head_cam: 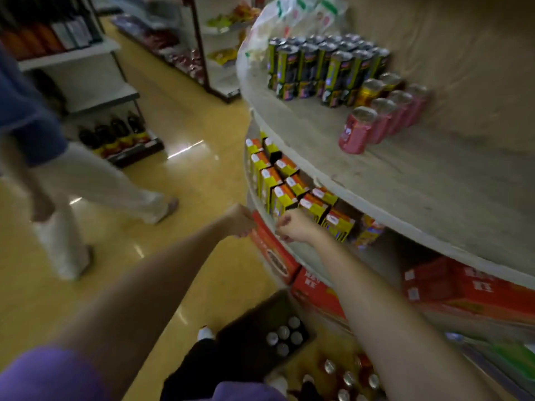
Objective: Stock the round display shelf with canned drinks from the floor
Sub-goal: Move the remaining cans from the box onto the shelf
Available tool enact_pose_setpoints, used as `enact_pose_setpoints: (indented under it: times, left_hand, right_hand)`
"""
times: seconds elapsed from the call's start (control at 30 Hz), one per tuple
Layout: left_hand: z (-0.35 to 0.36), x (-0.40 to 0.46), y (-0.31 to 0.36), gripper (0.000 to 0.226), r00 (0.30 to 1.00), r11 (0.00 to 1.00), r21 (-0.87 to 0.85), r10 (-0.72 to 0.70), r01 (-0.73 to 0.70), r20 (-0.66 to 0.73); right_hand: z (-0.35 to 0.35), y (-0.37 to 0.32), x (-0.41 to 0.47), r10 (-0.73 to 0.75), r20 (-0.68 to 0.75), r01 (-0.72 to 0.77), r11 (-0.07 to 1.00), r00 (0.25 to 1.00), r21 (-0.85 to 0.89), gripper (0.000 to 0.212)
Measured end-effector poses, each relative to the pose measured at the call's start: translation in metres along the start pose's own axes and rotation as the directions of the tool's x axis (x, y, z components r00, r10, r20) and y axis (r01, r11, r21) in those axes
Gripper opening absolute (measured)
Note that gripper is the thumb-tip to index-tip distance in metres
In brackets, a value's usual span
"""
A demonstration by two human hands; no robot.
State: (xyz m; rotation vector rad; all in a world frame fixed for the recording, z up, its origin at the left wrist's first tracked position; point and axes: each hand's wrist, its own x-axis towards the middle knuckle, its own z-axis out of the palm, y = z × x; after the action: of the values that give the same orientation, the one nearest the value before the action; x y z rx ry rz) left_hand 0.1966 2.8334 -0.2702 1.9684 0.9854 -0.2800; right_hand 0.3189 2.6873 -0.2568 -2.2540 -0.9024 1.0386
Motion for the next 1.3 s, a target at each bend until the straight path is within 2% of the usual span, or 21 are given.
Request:
enact_pose_setpoints:
  times: [0.07, 0.13, 0.23, 0.37, 0.47, 0.57, 0.73, 0.97, 1.1, 1.3]
  left_hand:
    - [0.025, -0.004, -0.023, 0.02, 0.999, 0.999, -0.029, -0.034, 0.034, -0.008]
    - [0.048, -0.005, -0.045, 0.013, 0.997, 0.996, -0.033, -0.076, 0.077, 0.017]
    - [0.078, 0.005, -0.075, 0.008, 0.99, 0.989, -0.063, -0.132, 0.135, 0.05]
    - [0.145, 0.027, -0.136, 0.004, 0.969, 0.966, -0.107, -0.228, 0.237, 0.092]
    - [0.197, 0.037, -0.184, 0.014, 0.95, 0.95, -0.094, -0.286, 0.298, 0.124]
    - [0.244, 0.046, -0.229, 0.024, 0.941, 0.951, -0.056, -0.29, 0.303, 0.173]
    - [0.314, 0.07, -0.294, 0.021, 0.928, 0.941, -0.055, -0.318, 0.334, 0.196]
    - [0.397, 0.121, -0.362, 0.023, 0.919, 0.937, -0.043, -0.33, 0.347, 0.214]
    - [0.444, 0.154, -0.4, 0.021, 0.909, 0.928, -0.034, -0.357, 0.372, 0.213]
    - [0.512, 0.2, -0.446, 0.027, 0.88, 0.899, -0.007, -0.426, 0.437, 0.212]
  right_hand:
    - [0.024, 0.016, 0.001, 0.025, 0.004, -0.024, 0.999, 1.0, -0.039, 0.02]
    - [0.047, 0.032, 0.002, 0.061, -0.006, -0.061, 0.998, 0.998, -0.024, 0.027]
    - [0.086, 0.067, 0.011, 0.149, 0.002, -0.149, 0.989, 0.989, 0.002, 0.023]
    - [0.156, 0.136, 0.028, 0.285, -0.012, -0.285, 0.958, 0.959, -0.025, 0.002]
    - [0.205, 0.182, 0.033, 0.377, 0.001, -0.377, 0.926, 0.926, -0.023, 0.008]
    - [0.251, 0.224, 0.04, 0.446, 0.019, -0.445, 0.895, 0.895, -0.036, 0.003]
    - [0.314, 0.286, 0.057, 0.506, 0.035, -0.506, 0.862, 0.862, -0.013, 0.015]
    - [0.385, 0.375, 0.108, 0.552, 0.061, -0.55, 0.834, 0.832, -0.047, 0.025]
    - [0.421, 0.424, 0.148, 0.526, 0.034, -0.523, 0.85, 0.85, -0.07, 0.026]
    - [0.467, 0.496, 0.201, 0.467, 0.132, -0.419, 0.864, 0.874, -0.281, 0.042]
